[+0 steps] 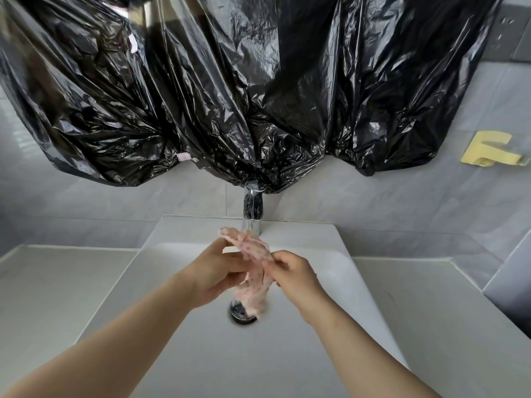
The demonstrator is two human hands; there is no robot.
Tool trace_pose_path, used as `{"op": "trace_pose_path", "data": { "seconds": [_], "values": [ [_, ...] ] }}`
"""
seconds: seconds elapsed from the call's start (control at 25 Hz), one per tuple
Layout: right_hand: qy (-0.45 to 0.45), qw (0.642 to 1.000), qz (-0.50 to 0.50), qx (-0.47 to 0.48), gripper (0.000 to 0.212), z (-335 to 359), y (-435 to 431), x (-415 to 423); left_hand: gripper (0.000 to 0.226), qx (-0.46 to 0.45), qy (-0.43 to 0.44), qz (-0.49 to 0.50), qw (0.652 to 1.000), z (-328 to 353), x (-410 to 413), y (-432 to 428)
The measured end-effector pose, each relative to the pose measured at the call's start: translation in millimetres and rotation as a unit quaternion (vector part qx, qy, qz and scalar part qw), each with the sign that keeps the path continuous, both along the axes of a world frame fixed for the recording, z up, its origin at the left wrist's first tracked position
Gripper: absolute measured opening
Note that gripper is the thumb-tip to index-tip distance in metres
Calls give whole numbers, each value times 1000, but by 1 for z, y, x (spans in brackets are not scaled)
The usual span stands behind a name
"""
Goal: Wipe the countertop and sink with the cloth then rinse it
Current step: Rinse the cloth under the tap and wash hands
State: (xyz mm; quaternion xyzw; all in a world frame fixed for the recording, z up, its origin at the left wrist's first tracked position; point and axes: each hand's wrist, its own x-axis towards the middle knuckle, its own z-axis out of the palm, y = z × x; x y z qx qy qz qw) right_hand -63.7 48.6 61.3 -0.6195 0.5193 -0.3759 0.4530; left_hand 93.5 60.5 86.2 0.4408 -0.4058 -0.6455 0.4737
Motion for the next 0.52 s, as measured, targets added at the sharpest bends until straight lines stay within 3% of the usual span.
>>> {"op": "trace_pose_path", "data": {
  "seconds": [0.12, 0.28, 0.4, 0.52],
  "values": [
    [-50, 998, -17, 42, 35, 5, -4, -1, 40, 24, -31, 17, 999, 2, 10, 0],
    [-154, 979, -98, 95, 15, 11, -5, -10, 34, 36, -116, 61, 991, 1, 16, -3],
    [-118, 983, -109, 91, 37, 9, -3, -15, 34, 35, -127, 62, 989, 1, 13, -3],
    [-19, 998, -18, 49, 54, 11, 0, -21, 31, 1, -132, 1, 991, 0, 6, 0]
  ]
}}
